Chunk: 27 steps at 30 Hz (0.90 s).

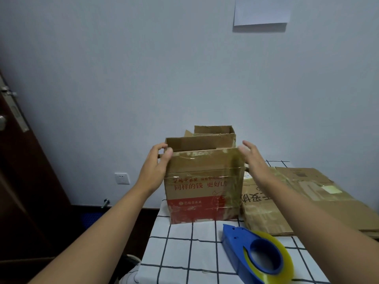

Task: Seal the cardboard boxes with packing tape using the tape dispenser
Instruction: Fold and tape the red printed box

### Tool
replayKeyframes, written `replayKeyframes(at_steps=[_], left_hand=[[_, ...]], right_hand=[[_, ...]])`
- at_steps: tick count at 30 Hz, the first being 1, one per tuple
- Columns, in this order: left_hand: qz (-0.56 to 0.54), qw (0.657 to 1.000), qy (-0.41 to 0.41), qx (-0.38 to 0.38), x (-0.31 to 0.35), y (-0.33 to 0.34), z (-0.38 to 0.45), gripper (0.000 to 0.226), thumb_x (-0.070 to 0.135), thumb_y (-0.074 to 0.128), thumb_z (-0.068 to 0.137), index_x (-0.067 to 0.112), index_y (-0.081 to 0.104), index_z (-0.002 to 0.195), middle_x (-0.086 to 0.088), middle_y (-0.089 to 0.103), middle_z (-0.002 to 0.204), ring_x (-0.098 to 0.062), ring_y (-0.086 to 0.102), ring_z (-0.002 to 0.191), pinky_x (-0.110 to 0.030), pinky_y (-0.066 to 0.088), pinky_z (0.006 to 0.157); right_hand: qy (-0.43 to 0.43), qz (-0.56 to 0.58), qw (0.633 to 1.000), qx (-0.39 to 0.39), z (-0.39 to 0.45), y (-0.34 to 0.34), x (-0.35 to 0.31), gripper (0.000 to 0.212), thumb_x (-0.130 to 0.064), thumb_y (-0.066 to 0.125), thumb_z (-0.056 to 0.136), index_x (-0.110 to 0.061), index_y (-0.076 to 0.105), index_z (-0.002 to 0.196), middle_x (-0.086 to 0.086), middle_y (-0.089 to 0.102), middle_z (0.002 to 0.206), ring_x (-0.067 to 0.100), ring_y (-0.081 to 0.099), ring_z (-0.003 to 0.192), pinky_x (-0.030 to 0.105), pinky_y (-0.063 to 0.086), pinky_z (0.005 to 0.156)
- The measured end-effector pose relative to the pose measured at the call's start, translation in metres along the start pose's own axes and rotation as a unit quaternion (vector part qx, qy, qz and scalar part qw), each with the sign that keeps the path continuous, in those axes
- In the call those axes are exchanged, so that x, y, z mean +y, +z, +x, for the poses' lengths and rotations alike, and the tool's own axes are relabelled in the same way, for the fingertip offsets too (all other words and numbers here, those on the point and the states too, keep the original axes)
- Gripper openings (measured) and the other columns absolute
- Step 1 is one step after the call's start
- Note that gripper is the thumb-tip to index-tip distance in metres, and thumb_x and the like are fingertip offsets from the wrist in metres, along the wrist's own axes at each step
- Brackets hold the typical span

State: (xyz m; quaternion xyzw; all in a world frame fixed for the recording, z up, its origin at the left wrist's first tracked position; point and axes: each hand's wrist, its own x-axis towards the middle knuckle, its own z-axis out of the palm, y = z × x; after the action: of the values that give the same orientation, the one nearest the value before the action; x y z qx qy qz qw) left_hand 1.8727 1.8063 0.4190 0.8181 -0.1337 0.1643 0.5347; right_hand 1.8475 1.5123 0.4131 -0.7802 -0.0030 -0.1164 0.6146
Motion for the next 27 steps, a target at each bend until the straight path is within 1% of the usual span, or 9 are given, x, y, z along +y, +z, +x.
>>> replayKeyframes(at_steps=[2,6,10,13,16,18,22,25,27], left_hand=[[-0.017,0.998,-0.020,0.049,0.001,0.001,0.007,0.040,0.062,0.024,0.098,0.040,0.057,0.106,0.019,0.059,0.107,0.004,0.055,0.099,-0.021,0.041,0.075],[-0.033,0.996,-0.058,0.056,0.000,0.004,0.020,0.014,0.033,0.043,0.102,0.035,0.057,0.098,0.009,0.063,0.100,-0.008,0.060,0.094,-0.012,0.045,0.059],[-0.039,0.998,-0.046,0.025,-0.004,0.003,0.021,0.019,0.021,0.042,0.103,0.037,0.051,0.100,0.005,0.060,0.103,-0.006,0.058,0.089,-0.006,0.043,0.054],[-0.043,0.998,-0.035,0.009,-0.008,0.001,0.020,0.020,0.020,0.041,0.102,0.038,0.050,0.102,0.008,0.060,0.105,-0.001,0.058,0.083,-0.005,0.043,0.056],[-0.041,0.999,-0.027,0.001,-0.009,0.000,0.019,0.019,0.021,0.042,0.102,0.038,0.050,0.102,0.017,0.059,0.110,0.004,0.060,0.083,-0.005,0.044,0.059],[-0.043,0.999,-0.025,-0.005,-0.009,0.000,0.019,0.019,0.021,0.042,0.102,0.037,0.052,0.103,0.019,0.059,0.109,0.010,0.059,0.084,-0.006,0.045,0.063],[-0.048,0.998,-0.047,-0.020,-0.009,0.001,0.021,0.017,0.031,0.043,0.101,0.038,0.058,0.106,0.020,0.065,0.102,0.010,0.058,0.089,-0.009,0.043,0.067],[-0.027,0.998,-0.061,0.007,-0.013,0.006,0.019,0.029,0.054,0.037,0.100,0.037,0.060,0.102,0.025,0.064,0.094,0.012,0.058,0.084,-0.021,0.042,0.068],[-0.008,0.997,-0.061,0.038,-0.015,0.010,0.014,0.041,0.066,0.031,0.097,0.037,0.059,0.100,0.031,0.063,0.089,0.015,0.057,0.080,-0.021,0.040,0.065]], right_hand=[[0.017,0.074,0.997,0.024,0.013,-0.004,-0.011,0.041,-0.070,0.032,0.096,-0.045,0.052,0.121,-0.022,0.056,0.126,0.015,0.048,0.128,0.044,0.039,0.105],[0.031,0.029,0.999,-0.010,0.030,-0.004,-0.022,0.030,-0.053,0.038,0.102,-0.041,0.061,0.117,-0.017,0.060,0.125,0.005,0.052,0.115,0.041,0.039,0.105],[0.032,-0.047,0.996,-0.074,0.039,0.001,-0.021,0.043,-0.041,0.049,0.097,-0.035,0.051,0.140,-0.006,0.049,0.138,0.015,0.046,0.121,0.032,0.040,0.086],[0.025,-0.062,0.991,-0.116,0.045,-0.002,-0.025,0.058,-0.046,0.049,0.082,-0.038,0.052,0.139,-0.004,0.053,0.136,0.013,0.051,0.118,0.031,0.043,0.088],[0.043,-0.081,0.982,-0.167,0.054,-0.008,-0.029,0.061,-0.049,0.047,0.075,-0.039,0.052,0.136,-0.002,0.051,0.139,0.015,0.051,0.119,0.037,0.042,0.098],[0.055,-0.094,0.974,-0.198,0.059,-0.011,-0.033,0.060,-0.047,0.050,0.072,-0.041,0.051,0.132,-0.005,0.043,0.144,0.011,0.048,0.118,0.035,0.041,0.096],[0.077,-0.121,0.966,-0.217,0.070,-0.014,-0.039,0.085,-0.047,0.056,0.068,-0.038,0.035,0.150,-0.008,0.029,0.151,0.017,0.042,0.127,0.036,0.039,0.097],[0.072,-0.111,0.971,-0.201,0.065,-0.012,-0.035,0.094,-0.066,0.058,0.067,-0.039,0.032,0.153,-0.010,0.036,0.147,0.007,0.048,0.117,0.029,0.041,0.089],[0.058,-0.085,0.980,-0.172,0.059,-0.012,-0.026,0.100,-0.080,0.054,0.064,-0.040,0.033,0.153,-0.010,0.038,0.151,0.013,0.046,0.128,0.032,0.038,0.099]])
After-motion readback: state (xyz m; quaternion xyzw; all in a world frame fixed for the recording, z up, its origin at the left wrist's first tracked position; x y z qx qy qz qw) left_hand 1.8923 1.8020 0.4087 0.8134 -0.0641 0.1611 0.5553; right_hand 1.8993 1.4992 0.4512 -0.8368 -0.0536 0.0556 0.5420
